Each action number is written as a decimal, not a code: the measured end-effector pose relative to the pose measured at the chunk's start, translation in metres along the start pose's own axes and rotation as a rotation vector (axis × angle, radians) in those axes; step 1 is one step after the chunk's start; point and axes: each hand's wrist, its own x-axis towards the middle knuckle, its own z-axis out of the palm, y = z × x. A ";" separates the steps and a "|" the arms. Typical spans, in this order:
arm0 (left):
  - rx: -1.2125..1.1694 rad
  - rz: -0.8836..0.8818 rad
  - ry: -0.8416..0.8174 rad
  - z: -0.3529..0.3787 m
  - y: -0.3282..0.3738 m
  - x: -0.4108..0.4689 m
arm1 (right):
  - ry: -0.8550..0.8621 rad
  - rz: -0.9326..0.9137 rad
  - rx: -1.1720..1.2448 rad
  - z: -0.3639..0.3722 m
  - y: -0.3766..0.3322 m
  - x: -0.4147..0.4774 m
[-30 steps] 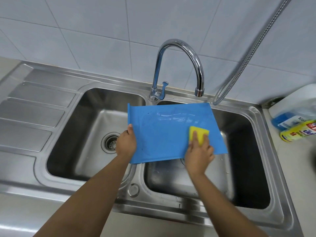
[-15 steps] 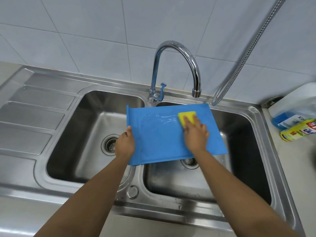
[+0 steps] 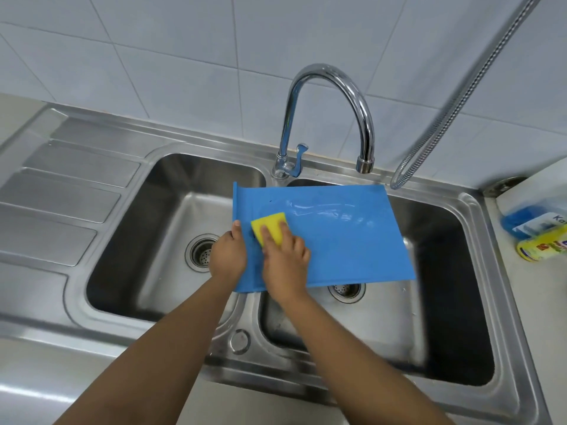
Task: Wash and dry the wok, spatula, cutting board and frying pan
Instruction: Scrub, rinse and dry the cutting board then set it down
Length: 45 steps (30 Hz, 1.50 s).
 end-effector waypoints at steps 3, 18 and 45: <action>-0.004 -0.001 -0.012 -0.002 0.002 0.003 | -0.083 -0.022 -0.056 -0.013 0.027 0.050; 0.047 0.021 0.012 0.001 0.002 0.004 | 0.097 0.251 -0.016 -0.005 0.027 0.023; 0.047 0.017 0.006 0.002 0.001 0.004 | 0.100 -0.010 -0.035 0.011 0.006 0.012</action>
